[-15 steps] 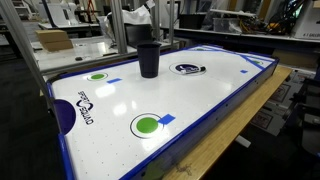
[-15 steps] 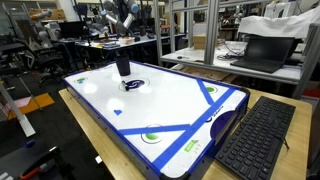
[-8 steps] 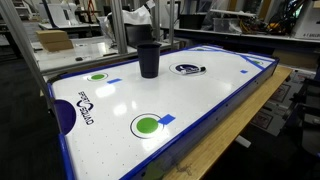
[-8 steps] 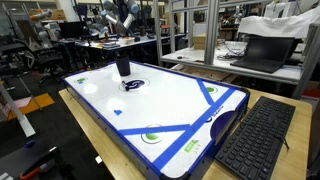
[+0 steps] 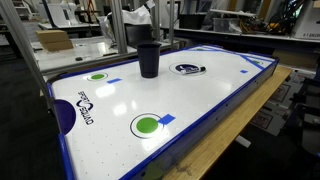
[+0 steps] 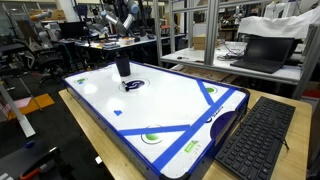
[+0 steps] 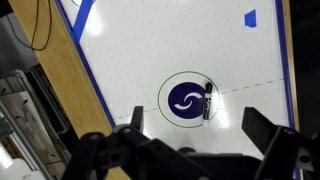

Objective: Put the marker into the cup

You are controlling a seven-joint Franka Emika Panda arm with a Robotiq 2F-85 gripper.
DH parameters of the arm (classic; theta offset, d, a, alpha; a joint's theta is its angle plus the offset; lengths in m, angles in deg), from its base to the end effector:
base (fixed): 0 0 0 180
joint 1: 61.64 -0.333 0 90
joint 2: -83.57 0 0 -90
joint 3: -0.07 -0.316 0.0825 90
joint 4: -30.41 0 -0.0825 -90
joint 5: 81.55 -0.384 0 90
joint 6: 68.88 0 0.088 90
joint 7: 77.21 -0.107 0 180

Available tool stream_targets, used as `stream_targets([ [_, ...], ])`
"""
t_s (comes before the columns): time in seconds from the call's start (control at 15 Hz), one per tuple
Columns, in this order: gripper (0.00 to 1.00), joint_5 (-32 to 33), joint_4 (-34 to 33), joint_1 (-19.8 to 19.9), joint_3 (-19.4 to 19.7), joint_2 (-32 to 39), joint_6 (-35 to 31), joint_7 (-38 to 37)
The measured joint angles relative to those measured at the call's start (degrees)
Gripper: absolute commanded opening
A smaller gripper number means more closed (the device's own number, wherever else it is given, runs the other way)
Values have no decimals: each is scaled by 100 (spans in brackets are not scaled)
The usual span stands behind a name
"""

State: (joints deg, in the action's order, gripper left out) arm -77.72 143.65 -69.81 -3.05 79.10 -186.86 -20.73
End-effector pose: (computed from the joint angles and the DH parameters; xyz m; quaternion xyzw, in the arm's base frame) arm 0.5417 0.1052 0.5175 0.8195 0.5665 0.0614 0.0611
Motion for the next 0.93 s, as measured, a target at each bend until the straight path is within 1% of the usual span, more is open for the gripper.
stream_targets([
  [0.53, 100, 0, 2, -2, -43, 73, 2, 8],
  [0.67, 100, -72, 0, -41, -165, 281, -35, 6],
  [0.93, 100, -362, -7, -136, -432, 935, -587, 6],
])
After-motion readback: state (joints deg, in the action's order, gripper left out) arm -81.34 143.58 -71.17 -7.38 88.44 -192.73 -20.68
